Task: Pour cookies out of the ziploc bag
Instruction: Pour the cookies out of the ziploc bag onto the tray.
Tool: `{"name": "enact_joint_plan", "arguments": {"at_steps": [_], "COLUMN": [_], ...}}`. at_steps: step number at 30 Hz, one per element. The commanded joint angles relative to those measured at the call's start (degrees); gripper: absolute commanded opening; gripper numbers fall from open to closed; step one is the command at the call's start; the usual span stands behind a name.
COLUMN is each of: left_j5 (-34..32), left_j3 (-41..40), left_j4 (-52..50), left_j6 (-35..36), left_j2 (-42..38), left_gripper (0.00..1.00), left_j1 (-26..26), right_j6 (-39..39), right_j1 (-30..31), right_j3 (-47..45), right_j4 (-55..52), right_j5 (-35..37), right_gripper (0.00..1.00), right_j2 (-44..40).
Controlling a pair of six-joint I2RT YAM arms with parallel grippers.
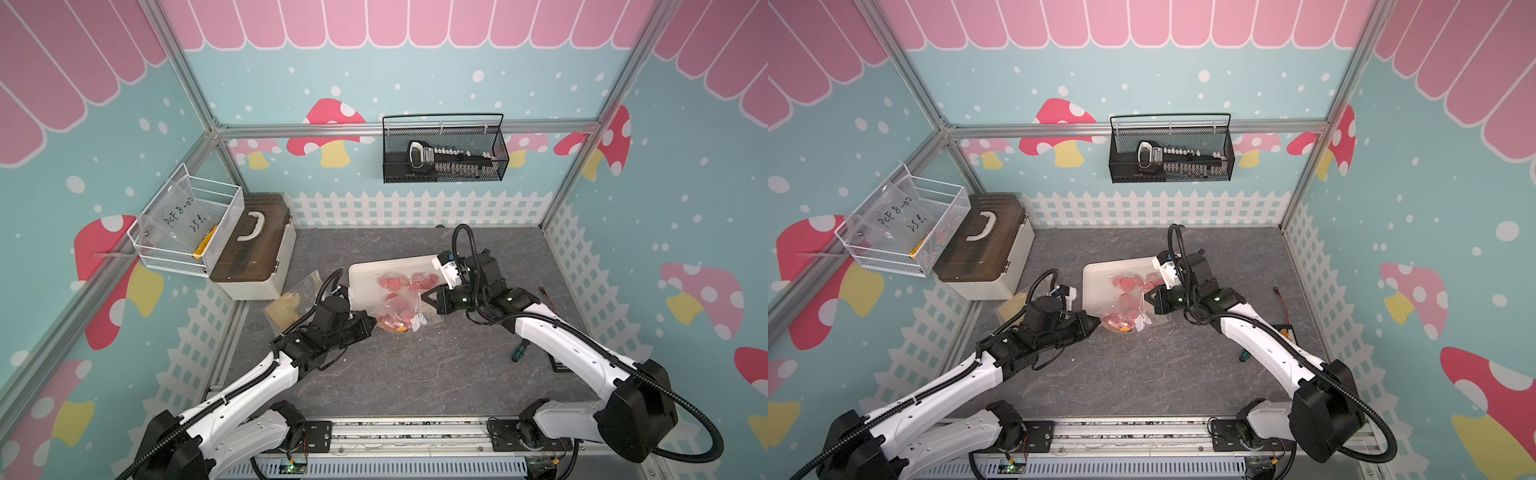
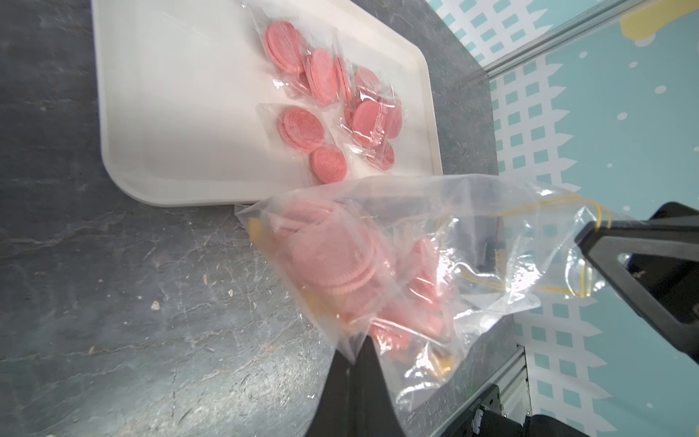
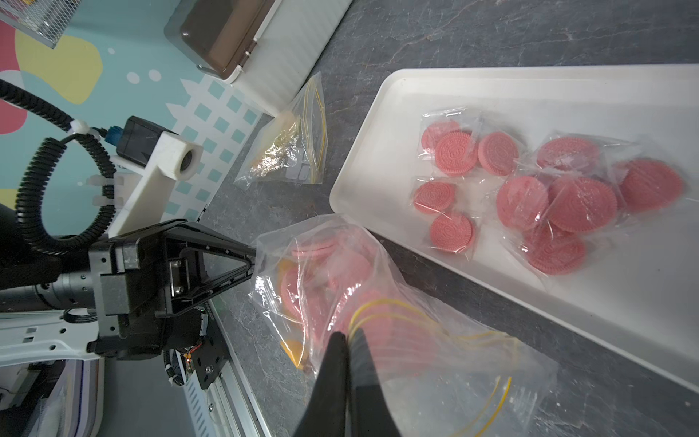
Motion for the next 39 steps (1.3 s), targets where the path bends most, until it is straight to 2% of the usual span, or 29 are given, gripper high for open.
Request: {"name": "enact_joint_plan", "arguments": {"at_steps": [1,11,20,39], "left_j5": [-1.22,-0.48,3.24,3.84], "left_j3": [3.76,10.19,15.39,26.82], "left_j4": [-0.53,0.10,2.13,3.47], "left_j6": [1.64,5.53,8.02,13.21], "left_j2": [0.92,6.53,12.66,25.07], "left_gripper": [0.00,0.00,0.00,0.00], "left_j1": [1.08,4.41,8.02,9.36], "right_j6": [-1.79,-2.92,-3.99,-4.40], "right_j1": [0.15,-1.17,-3.26,-7.27], "right_j3": [3.53,9.45,12.49,16.93], "right_j4": [-1.03,-1.29,-0.58,3.15], "right_j5": [0.94,0.53,-0.02,-2.39], "right_gripper": [0.00,0.00,0.00,0.00], "right_j2": [1.75,8.17,12.45,20.92]}}
